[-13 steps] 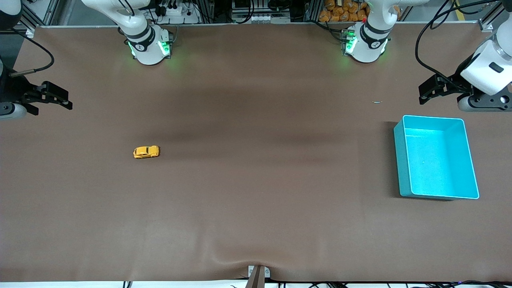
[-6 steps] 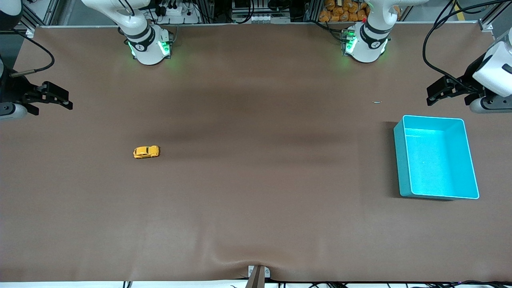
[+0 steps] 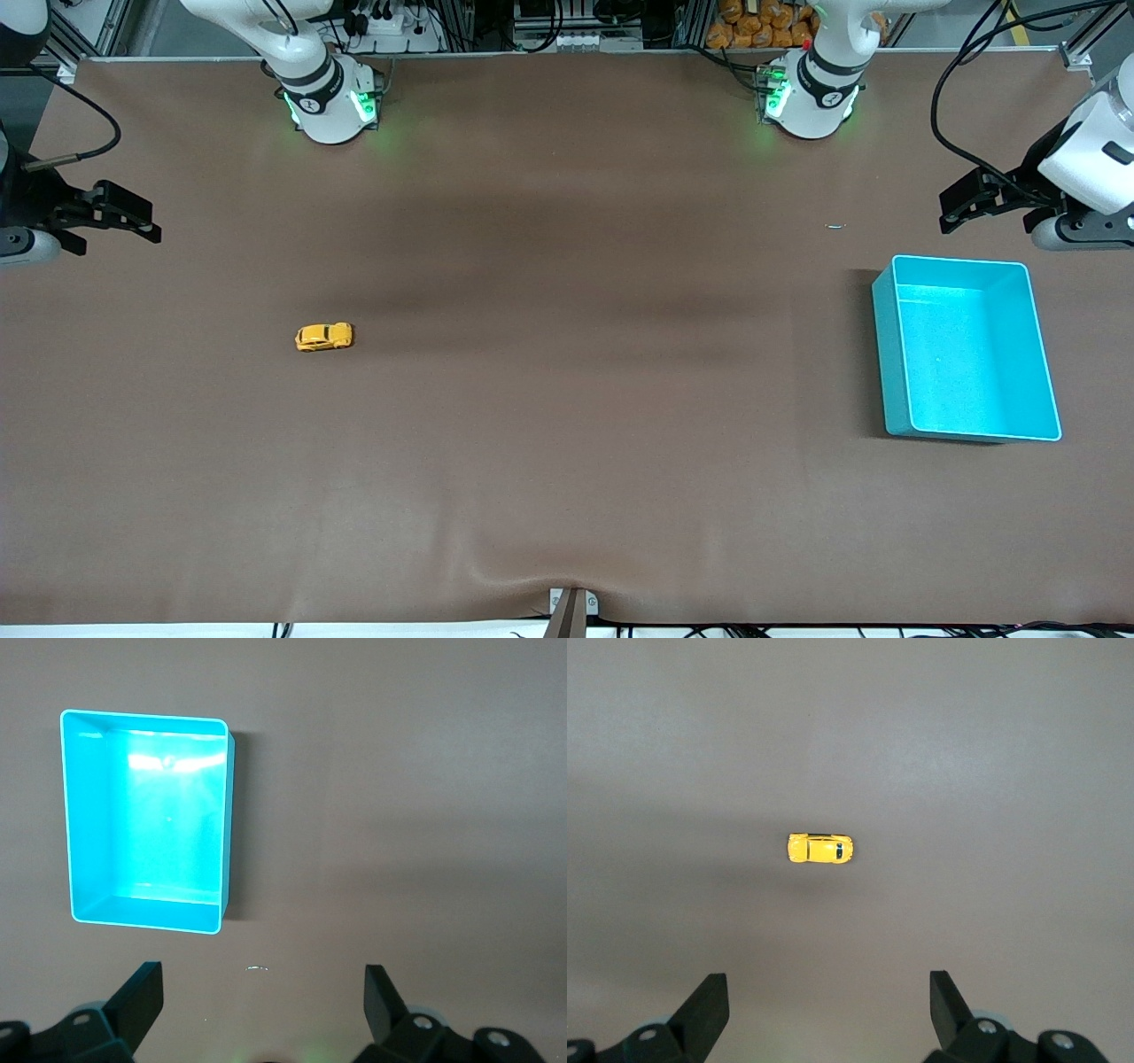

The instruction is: Wind and store yellow beetle car

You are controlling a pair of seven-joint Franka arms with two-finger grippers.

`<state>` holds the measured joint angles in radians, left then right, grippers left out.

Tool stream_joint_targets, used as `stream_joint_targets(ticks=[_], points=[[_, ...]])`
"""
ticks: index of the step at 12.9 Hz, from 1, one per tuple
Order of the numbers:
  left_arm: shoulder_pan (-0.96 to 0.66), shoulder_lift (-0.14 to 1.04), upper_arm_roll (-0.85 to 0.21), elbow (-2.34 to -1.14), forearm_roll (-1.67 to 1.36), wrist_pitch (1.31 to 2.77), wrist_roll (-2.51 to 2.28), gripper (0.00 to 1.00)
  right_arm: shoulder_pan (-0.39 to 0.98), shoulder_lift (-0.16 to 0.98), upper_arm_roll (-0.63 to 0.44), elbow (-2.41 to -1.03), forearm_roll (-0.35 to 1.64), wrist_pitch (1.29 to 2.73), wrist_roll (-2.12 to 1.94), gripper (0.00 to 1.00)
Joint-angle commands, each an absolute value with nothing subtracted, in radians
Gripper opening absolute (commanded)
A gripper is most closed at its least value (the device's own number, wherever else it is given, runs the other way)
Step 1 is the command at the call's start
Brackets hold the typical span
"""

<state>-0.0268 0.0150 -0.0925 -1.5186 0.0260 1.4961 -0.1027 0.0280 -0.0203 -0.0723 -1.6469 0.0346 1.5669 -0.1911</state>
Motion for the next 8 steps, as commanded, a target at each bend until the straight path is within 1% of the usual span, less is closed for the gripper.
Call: stream_joint_targets(ticks=[1,8], points=[[-0.031,0.017,-0.097,-1.509,0.021,1.491,-0.109,1.00,0.015,-0.043,-0.061,-1.672,0.035,1.569,-0.199,1.00],[-0.015,0.017,-0.087,-1.511,0.025,1.491,-0.106,1.00,0.014,-0.043,-0.061,-1.671,0.035,1.574,-0.199,1.00]])
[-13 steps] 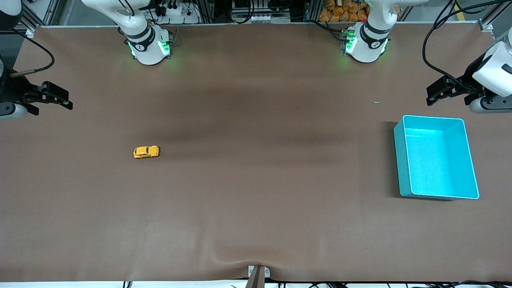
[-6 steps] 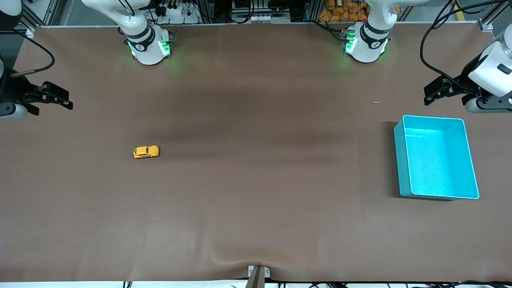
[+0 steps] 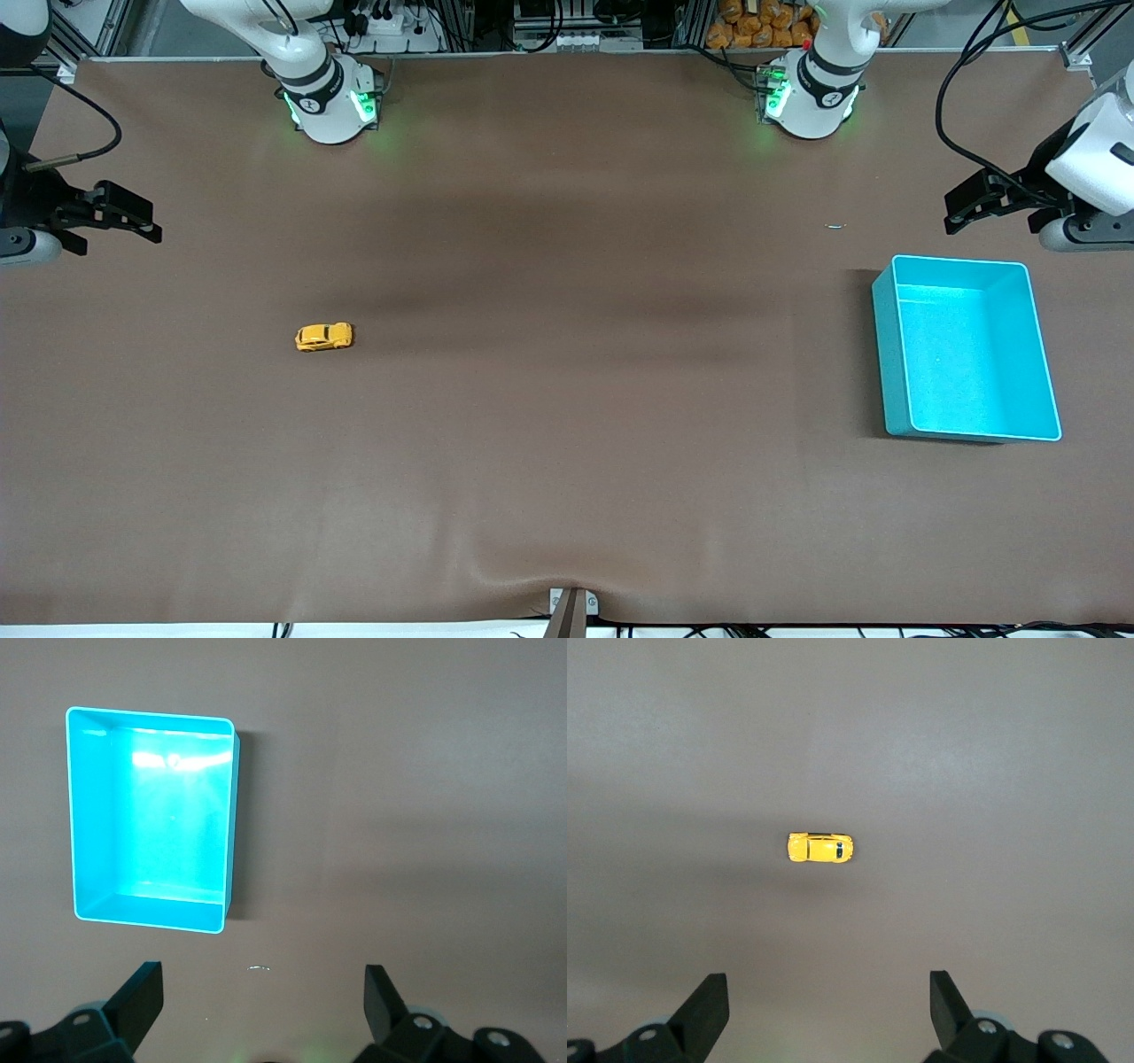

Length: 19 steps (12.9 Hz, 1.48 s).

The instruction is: Wind and store yellow beetle car

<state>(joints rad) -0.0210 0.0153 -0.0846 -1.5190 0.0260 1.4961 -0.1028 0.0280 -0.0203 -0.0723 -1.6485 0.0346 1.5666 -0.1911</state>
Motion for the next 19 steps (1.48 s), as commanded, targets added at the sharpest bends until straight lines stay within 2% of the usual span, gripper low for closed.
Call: stream_joint_targets(ticks=[1,5,11,16,19], points=[[-0.015,0.018,-0.087,-1.511,0.025,1.491,-0.106,1.00,0.014,-0.043,-0.061,-1.671,0.035,1.577,-0.199,1.00],[0.006,0.052,-0.087,-1.511,0.022,1.493,-0.106,1.00,0.015,-0.038,-0.061,-1.730,0.034,1.636,-0.206,1.00],[0.014,0.069,-0.087,-1.511,0.021,1.497,-0.104,1.00,0.018,-0.008,-0.017,-2.037,0.028,2.005,-0.451,1.00],[0.021,0.077,-0.087,-1.511,0.021,1.497,-0.104,1.00,0.032,0.153,-0.003,-2.063,0.023,2.088,-0.840,1.00],[0.021,0.078,-0.087,-1.511,0.021,1.497,-0.104,1.00,0.077,0.264,-0.005,-2.068,0.021,2.204,-1.021,1.00]])
